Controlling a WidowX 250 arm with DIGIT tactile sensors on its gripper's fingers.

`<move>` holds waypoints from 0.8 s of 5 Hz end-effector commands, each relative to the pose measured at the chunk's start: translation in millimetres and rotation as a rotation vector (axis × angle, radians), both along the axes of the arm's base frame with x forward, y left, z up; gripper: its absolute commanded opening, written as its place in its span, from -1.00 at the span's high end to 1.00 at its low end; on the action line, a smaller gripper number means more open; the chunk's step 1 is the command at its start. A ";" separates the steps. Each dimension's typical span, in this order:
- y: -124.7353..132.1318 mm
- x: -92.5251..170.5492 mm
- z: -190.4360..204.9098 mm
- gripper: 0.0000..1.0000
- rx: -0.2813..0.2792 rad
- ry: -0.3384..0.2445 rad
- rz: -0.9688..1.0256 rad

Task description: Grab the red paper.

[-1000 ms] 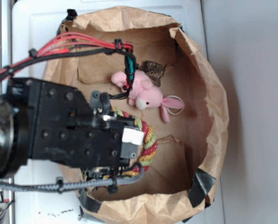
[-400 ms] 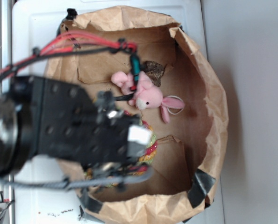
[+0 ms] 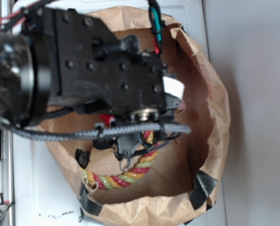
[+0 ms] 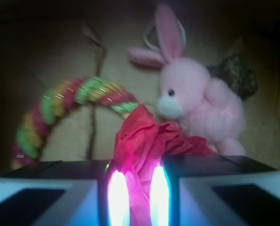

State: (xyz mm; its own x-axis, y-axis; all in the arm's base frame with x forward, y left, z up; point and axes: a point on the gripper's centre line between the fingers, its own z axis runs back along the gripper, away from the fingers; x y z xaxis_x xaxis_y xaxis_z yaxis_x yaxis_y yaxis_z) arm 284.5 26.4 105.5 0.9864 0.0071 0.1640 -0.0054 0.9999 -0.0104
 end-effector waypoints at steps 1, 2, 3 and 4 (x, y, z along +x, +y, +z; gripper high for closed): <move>7.4 4.1 51.8 1.00 -0.009 -0.130 0.015; 4.0 1.2 65.4 1.00 -0.028 -0.148 0.020; -1.2 -1.9 77.1 1.00 -0.028 -0.160 0.029; -5.6 -4.8 89.5 1.00 -0.010 -0.155 0.057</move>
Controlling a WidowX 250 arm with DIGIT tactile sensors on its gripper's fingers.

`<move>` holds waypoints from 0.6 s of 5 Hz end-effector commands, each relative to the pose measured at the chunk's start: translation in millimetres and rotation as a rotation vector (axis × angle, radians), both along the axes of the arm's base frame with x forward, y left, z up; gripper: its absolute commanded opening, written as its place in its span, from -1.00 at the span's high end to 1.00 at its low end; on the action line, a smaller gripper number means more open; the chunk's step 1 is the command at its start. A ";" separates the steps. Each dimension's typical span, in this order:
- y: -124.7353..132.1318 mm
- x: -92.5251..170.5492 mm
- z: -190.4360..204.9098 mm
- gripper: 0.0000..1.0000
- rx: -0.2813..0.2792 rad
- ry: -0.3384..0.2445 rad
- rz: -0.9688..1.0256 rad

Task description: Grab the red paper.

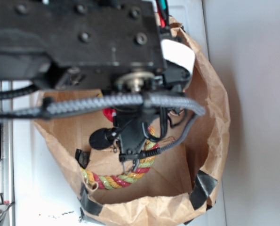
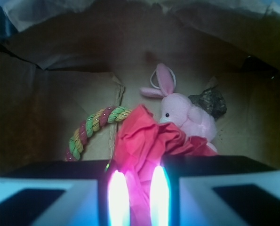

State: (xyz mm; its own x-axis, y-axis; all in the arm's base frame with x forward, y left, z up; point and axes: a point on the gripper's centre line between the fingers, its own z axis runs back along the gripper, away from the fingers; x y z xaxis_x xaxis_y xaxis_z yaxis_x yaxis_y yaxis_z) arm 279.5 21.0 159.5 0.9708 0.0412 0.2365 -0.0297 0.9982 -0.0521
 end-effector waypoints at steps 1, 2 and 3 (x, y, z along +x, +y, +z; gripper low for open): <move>-3.5 -3.3 41.7 1.00 0.031 -0.059 0.044; -4.7 -4.2 43.7 1.00 0.029 -0.036 0.052; -6.0 -1.5 42.2 1.00 0.051 -0.019 0.066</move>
